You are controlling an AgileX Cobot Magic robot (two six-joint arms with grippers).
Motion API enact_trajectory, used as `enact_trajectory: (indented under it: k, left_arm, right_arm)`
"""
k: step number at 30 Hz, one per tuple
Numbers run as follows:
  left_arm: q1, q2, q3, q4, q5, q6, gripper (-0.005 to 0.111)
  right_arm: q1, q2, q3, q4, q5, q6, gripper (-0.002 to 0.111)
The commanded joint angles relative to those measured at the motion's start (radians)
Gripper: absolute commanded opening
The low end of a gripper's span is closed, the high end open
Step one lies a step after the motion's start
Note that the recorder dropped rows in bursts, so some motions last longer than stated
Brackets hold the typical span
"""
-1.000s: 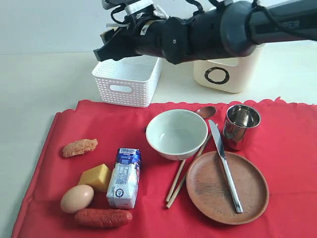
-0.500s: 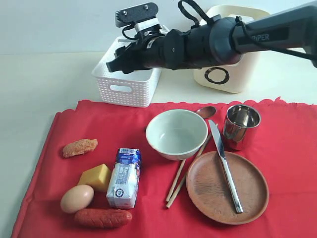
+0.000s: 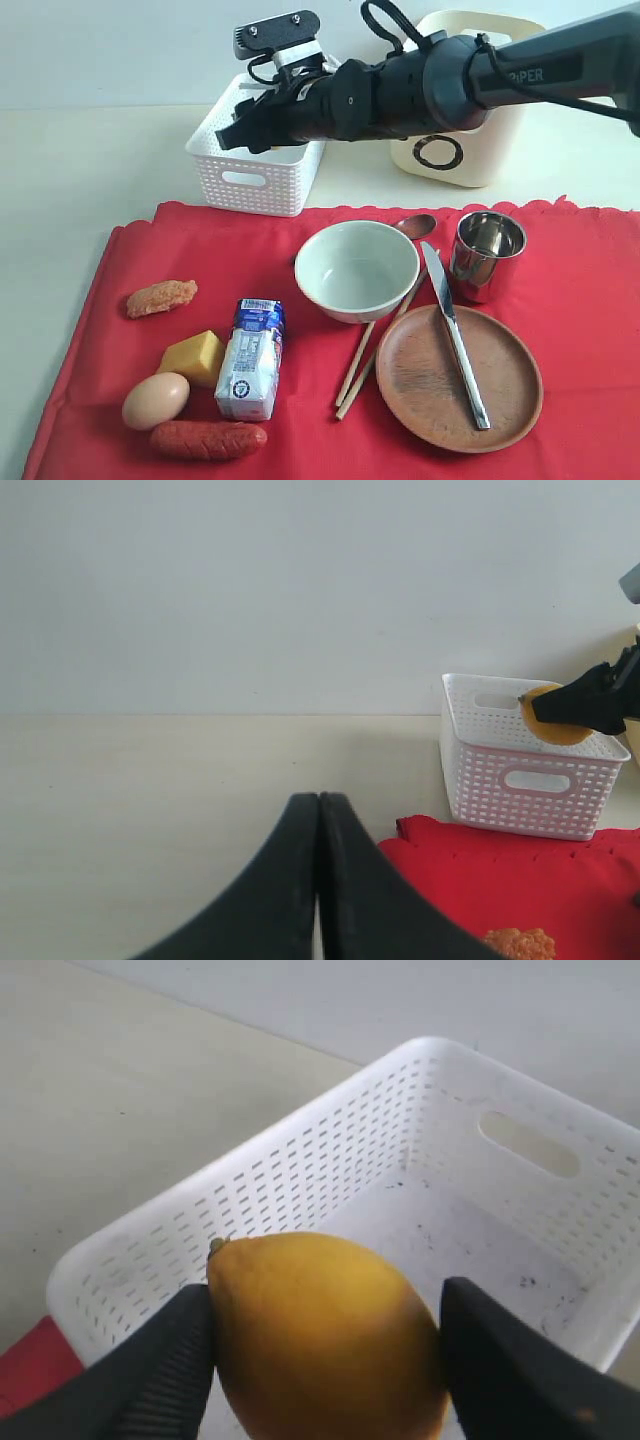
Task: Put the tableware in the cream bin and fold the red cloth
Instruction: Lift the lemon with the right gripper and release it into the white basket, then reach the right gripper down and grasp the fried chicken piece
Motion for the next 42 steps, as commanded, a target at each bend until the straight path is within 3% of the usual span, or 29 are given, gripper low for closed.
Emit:
enact_trajectory:
  k: [1,8,21,29,42]
  left_arm:
    - [0.001,-0.005,0.000,-0.004,-0.002,0.000,0.001]
    - [0.001,-0.005,0.000,-0.004,-0.002,-0.002,0.001]
    - [0.001,-0.005,0.000,-0.004,-0.002,0.000,0.001]
    - [0.001,-0.005,0.000,-0.004,-0.002,-0.002,0.001]
    - [0.001,-0.005,0.000,-0.004,-0.002,-0.002,0.001]
  right_arm:
    - [-0.006,-0.005,-0.013,-0.001,-0.007,0.001,0.051]
    - [-0.006,-0.005,-0.013,-0.001,-0.007,0.001,0.061]
    - [-0.006,-0.005,-0.013,-0.001,-0.013,-0.001,0.062]
    - [-0.006,-0.005,-0.013,-0.001,-0.007,0.023,0.087]
    - [0.022,-0.203,-0.013,-0.003,0.276,0.013,0.088]
